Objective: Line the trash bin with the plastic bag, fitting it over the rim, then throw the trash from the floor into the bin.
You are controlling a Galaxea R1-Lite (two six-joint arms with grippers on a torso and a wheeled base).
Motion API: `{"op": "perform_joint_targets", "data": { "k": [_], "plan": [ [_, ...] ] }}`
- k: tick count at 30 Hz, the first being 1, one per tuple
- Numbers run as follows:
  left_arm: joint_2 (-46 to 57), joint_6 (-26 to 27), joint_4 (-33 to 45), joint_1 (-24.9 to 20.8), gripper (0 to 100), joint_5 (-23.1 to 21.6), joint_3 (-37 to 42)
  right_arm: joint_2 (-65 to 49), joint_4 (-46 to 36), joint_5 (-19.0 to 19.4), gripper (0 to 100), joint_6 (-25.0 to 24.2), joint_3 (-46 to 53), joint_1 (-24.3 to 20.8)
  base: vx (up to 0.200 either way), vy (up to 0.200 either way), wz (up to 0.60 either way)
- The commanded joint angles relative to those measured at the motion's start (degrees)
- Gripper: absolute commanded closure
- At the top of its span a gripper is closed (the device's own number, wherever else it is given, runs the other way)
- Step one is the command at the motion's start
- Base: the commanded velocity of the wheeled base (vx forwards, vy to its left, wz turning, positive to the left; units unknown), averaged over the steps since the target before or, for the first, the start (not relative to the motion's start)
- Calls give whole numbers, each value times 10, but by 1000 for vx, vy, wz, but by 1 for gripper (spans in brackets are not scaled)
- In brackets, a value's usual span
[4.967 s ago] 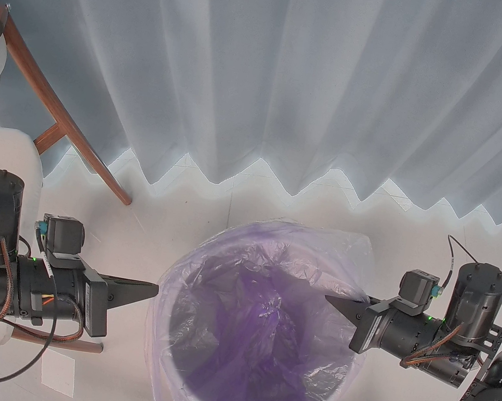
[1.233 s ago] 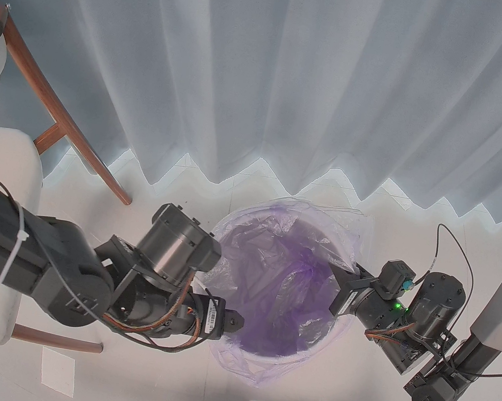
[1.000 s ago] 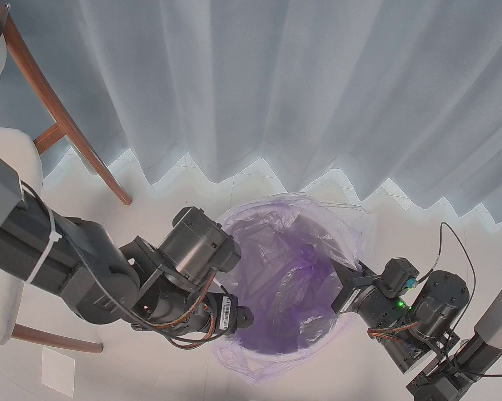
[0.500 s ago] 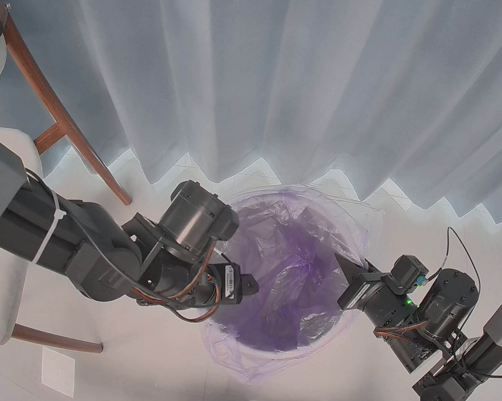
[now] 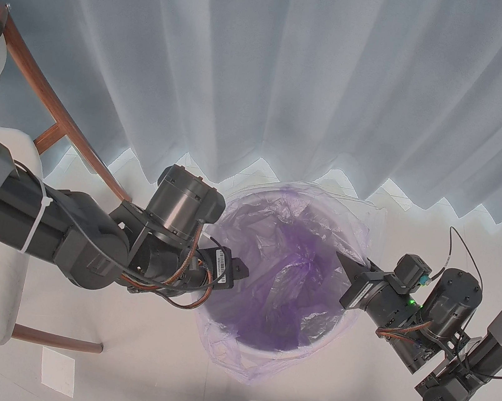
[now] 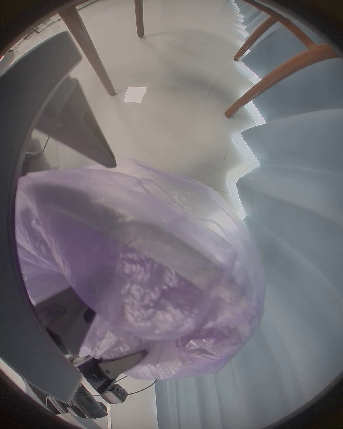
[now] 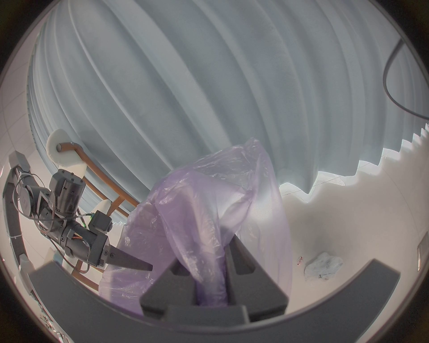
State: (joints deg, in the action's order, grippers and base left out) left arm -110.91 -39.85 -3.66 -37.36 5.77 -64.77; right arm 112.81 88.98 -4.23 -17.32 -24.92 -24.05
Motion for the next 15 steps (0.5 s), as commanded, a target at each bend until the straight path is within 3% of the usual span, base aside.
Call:
{"op": "perform_joint_targets", "data": {
  "k": [1,13,14,15],
  "plan": [
    [-4,-1,1,0,100,-1,1,-4,4,0,100,0,-1,0,0,0,0],
    [-19,0,-1,-1,100,-1,-8,-7,4,1,100,3,22,-2,0,0,0],
    [-19,1,0,-1,100,-1,-8,-11,4,4,0,1,26,-4,0,0,0],
    [-19,1,1,-1,100,-1,-8,-16,3,6,0,-1,30,-9,0,0,0]
  ]
}}
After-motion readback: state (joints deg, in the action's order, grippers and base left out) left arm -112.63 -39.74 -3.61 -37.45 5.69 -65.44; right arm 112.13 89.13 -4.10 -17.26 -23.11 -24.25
